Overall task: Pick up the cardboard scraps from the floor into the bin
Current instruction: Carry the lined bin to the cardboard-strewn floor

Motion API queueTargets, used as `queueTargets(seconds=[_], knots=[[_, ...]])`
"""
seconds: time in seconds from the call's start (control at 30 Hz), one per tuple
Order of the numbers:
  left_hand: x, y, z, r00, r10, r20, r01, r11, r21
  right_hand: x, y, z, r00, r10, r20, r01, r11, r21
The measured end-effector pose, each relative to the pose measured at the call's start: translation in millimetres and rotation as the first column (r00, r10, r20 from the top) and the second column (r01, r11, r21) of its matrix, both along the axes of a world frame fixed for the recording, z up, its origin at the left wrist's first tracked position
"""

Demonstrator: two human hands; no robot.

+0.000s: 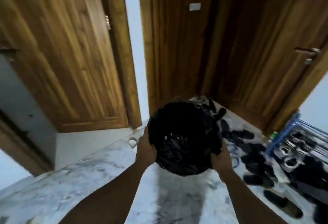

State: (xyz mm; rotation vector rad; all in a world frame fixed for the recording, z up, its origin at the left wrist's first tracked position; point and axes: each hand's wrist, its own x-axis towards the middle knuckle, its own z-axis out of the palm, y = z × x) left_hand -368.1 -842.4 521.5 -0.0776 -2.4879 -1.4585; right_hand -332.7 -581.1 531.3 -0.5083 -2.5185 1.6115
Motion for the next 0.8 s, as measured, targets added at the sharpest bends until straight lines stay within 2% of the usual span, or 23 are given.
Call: queueTargets(seconds=[0.1, 0.2, 0.43, 0.5, 0.57, 0.8], knots=[[14, -79, 0, 0.983, 0.183, -0.03, -0.184, 0.981, -0.054, -36, -74, -3, 0.985, 0.175, -0.007, -0.175, 0.985, -0.005], [30, -153, -5, 0.931, 0.361, -0.059, -0.365, 0.925, -0.104, -82, -144, -34, 0.932, 0.361, -0.019, -0.361, 0.933, -0.006], [104, -297, -1, 0.675, 0.723, 0.144, -0.721, 0.689, -0.079, -96, -342, -43, 0.785, 0.619, 0.022, -0.617, 0.785, -0.057], [126, -331, -1, 0.591, 0.79, 0.166, -0.783, 0.611, -0.12, -96, -395, -50, 0.731, 0.682, 0.022, -0.68, 0.731, -0.054], [145, -369, -7, 0.522, 0.839, 0.154, -0.83, 0.541, -0.132, -81, -445, -29, 0.676, 0.733, 0.079, -0.729, 0.681, -0.072], [217, -452, -22, 0.301, 0.939, 0.164, -0.927, 0.328, -0.18, -44, -579, -32, 0.486, 0.848, 0.209, -0.86, 0.507, -0.055]])
